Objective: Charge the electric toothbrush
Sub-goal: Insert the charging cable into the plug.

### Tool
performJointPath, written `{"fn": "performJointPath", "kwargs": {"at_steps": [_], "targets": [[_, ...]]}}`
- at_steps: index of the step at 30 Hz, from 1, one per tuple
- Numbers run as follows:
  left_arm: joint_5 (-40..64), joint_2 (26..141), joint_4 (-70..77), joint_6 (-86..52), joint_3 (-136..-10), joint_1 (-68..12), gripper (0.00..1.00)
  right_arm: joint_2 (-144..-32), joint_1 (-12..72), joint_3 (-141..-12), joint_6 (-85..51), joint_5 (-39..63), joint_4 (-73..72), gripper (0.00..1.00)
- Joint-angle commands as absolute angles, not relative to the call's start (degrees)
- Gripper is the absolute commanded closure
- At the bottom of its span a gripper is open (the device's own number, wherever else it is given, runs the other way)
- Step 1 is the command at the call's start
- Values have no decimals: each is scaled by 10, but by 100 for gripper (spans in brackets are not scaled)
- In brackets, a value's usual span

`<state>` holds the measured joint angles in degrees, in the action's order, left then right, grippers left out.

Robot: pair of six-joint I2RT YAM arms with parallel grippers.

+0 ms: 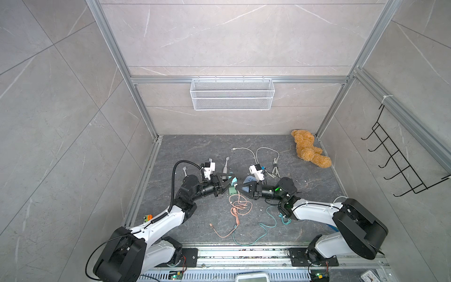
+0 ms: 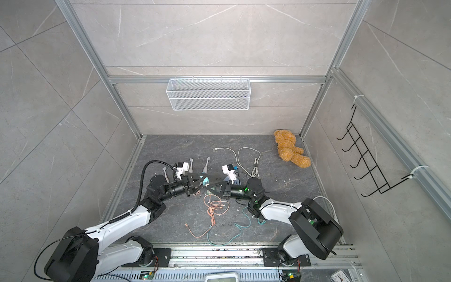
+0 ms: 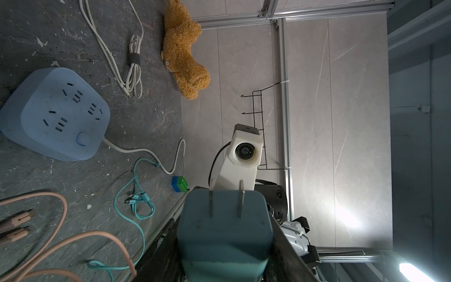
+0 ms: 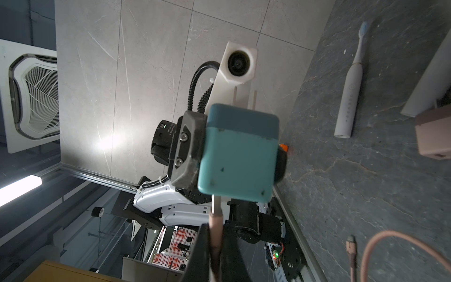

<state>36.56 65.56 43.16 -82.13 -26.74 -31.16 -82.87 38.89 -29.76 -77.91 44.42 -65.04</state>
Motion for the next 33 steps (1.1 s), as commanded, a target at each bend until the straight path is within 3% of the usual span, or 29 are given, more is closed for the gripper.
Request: {"fn": "performJointPath", "kwargs": {"at_steps": [1,7,19,33], "targets": [[442,643,422,-789,-273,-332,100,-805,374,-315,-737,428,-612,100],[441,630,401,-777,-268,-333,100,-802,363,-310,-726,424,-593,100],[406,636,397,-764,-265,-362,100,-864,364,-286,-832,374,-768,100],[401,644,425,-772,-258,-383,100,-872,335,-314,-794,396,-714,100]]}}
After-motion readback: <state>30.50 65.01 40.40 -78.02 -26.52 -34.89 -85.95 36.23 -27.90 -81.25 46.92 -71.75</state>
